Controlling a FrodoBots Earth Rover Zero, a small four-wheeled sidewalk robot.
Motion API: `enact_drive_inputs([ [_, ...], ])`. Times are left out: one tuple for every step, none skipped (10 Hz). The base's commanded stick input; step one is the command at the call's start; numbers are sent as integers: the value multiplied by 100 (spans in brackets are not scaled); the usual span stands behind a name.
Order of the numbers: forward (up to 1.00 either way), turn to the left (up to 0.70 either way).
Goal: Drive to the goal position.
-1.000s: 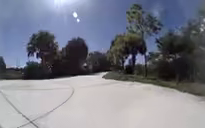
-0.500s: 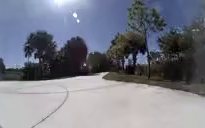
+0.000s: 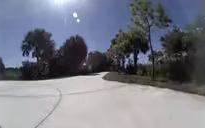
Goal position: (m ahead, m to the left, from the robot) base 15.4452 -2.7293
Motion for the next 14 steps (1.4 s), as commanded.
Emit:
enact_drive_inputs([
  [85,26],
  [85,0],
  [85,0],
  [85,0],
  [85,0],
  [85,0],
  [85,0],
  [85,0],
  [85,0],
  [85,0],
  [85,0],
  [85,0],
  [85,0],
  [85,0],
])
